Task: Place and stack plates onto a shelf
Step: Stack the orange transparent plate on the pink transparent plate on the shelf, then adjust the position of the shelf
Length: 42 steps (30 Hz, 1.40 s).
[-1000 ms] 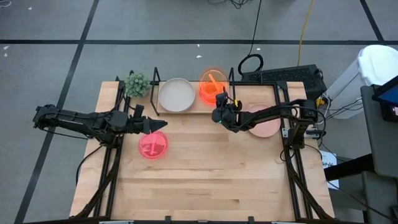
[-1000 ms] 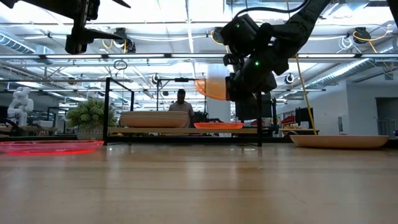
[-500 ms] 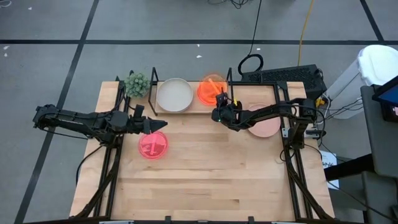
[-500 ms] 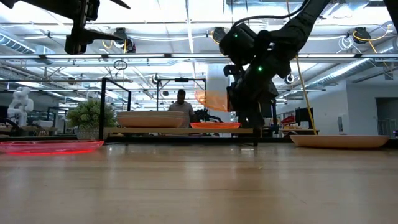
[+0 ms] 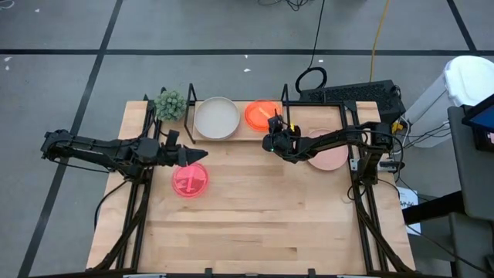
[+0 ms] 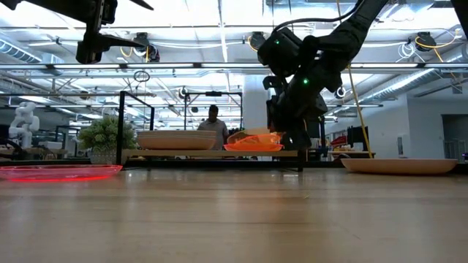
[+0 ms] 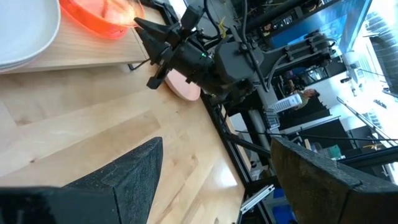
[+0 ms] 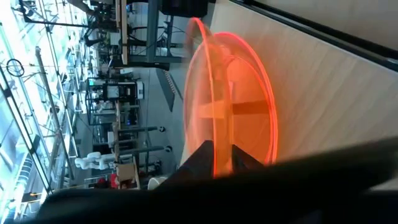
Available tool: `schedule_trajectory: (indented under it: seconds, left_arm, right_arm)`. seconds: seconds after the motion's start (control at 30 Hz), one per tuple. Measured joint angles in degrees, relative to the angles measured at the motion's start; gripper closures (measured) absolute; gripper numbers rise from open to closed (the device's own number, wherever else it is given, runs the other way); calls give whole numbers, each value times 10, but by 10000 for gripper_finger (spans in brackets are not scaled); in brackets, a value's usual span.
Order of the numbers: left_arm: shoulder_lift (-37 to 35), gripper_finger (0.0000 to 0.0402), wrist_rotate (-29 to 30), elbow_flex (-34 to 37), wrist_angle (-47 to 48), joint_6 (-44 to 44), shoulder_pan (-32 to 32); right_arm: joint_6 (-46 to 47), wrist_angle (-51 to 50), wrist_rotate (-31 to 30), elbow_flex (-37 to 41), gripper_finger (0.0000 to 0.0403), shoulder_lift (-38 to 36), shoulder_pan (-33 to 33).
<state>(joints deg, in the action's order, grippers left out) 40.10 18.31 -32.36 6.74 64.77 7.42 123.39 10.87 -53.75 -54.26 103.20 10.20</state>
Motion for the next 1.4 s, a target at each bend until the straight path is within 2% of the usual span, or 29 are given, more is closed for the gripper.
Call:
schedule_trajectory:
  seconds: [0.57, 0.8, 1.07, 1.4]
  left_arm:
    - [0, 99, 0, 0, 13, 2, 0]
    - [0, 99, -2, 0, 52, 25, 0]
    - [0, 99, -3, 0, 59, 11, 9]
    - [0, 99, 7, 0, 109, -10, 9]
  right_arm:
    - [-2, 43, 0, 0, 260, -2, -9]
    - [4, 39, 12, 27, 246, -19, -25]
    - [-1, 44, 15, 106, 245, -106, -58]
    - [-95, 42, 0, 182, 245, -260, -102]
